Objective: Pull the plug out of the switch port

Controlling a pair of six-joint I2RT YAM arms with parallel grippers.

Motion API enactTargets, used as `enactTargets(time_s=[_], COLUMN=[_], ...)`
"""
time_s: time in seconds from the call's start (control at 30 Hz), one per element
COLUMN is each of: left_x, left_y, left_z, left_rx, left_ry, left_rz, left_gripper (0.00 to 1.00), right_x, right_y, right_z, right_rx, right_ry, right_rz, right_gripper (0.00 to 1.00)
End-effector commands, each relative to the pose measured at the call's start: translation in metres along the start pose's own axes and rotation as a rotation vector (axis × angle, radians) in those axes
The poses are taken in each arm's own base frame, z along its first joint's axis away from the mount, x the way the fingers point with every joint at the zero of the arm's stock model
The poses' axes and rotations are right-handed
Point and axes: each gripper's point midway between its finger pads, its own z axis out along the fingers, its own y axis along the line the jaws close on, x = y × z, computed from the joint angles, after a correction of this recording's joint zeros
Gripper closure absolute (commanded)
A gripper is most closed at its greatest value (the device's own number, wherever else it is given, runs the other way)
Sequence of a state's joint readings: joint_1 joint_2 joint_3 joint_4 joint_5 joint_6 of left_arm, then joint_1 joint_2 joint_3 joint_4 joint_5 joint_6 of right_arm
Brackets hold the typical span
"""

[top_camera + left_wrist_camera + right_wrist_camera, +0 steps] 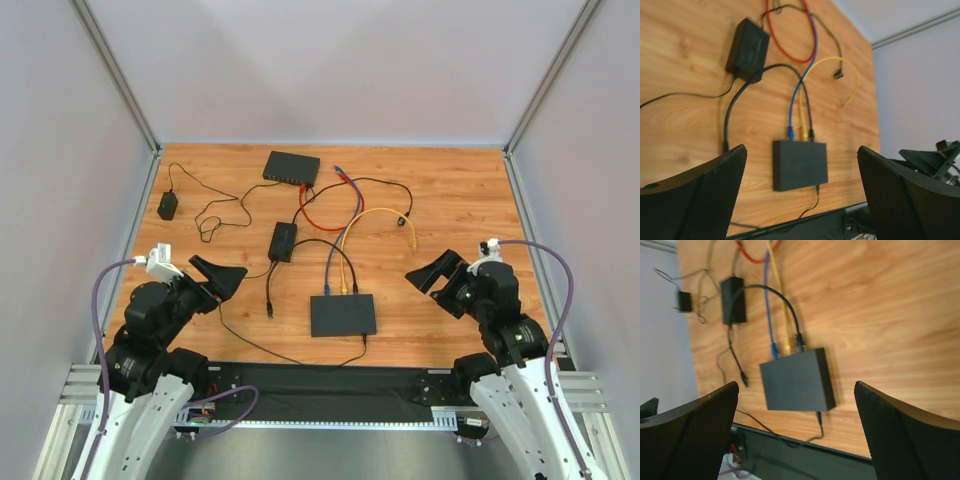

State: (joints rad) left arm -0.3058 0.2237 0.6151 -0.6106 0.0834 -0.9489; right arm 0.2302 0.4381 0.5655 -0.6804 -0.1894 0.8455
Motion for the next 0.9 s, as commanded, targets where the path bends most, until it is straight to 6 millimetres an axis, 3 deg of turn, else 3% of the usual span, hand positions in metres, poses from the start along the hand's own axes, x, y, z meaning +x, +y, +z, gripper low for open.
enactTargets(time_s=[0.0,0.13,0.3,0.47,0.53,0.57,0.63,0.67,0.7,0.73,0.87], left_x=[0.022,0.031,0.051,0.062,0.069,0.089,0.104,0.1,0.124,0.126,0.165], left_y=[0.029,0.011,0.002,-0.006,-0.011,-0.019,-0.028,-0.039,-0.039,-0.049,-0.057], left_z=[-0.008,-0.005,0.008,0.022,0.033,0.038,0.045,0.051,0.054,0.058,0.082], left_rx=[-0.124,-0.001,0.044,0.055,0.048,0.063,0.052,0.046,0.03,0.037,0.05], left_ry=[0.108,0.145,0.292,0.333,0.342,0.414,0.456,0.427,0.497,0.498,0.554], left_rz=[0.043,0.064,0.037,0.117,0.142,0.178,0.24,0.276,0.34,0.357,0.374], left_gripper=[0.0,0.0,0.06,0.08,0.09,0.1,0.11,0.12,0.12,0.14,0.28], right_x=[0.009,0.03,0.033,0.044,0.05,0.054,0.046,0.044,0.038,0.038,0.045], right_y=[-0.023,-0.006,0.005,0.017,0.031,0.031,0.027,0.022,0.016,0.01,0.01], right_z=[-0.005,0.001,0.007,0.027,0.038,0.042,0.053,0.057,0.059,0.063,0.075], right_rx=[0.13,0.011,-0.038,-0.071,-0.169,-0.19,-0.155,-0.118,-0.067,-0.035,-0.044], right_ry=[0.077,0.226,0.27,0.437,0.498,0.515,0.471,0.453,0.43,0.446,0.498], right_rz=[-0.102,-0.147,-0.13,-0.103,-0.083,-0.06,-0.058,-0.073,-0.113,-0.114,-0.137], right_gripper=[0.0,0.0,0.0,0.0,0.0,0.0,0.0,0.0,0.01,0.05,0.17])
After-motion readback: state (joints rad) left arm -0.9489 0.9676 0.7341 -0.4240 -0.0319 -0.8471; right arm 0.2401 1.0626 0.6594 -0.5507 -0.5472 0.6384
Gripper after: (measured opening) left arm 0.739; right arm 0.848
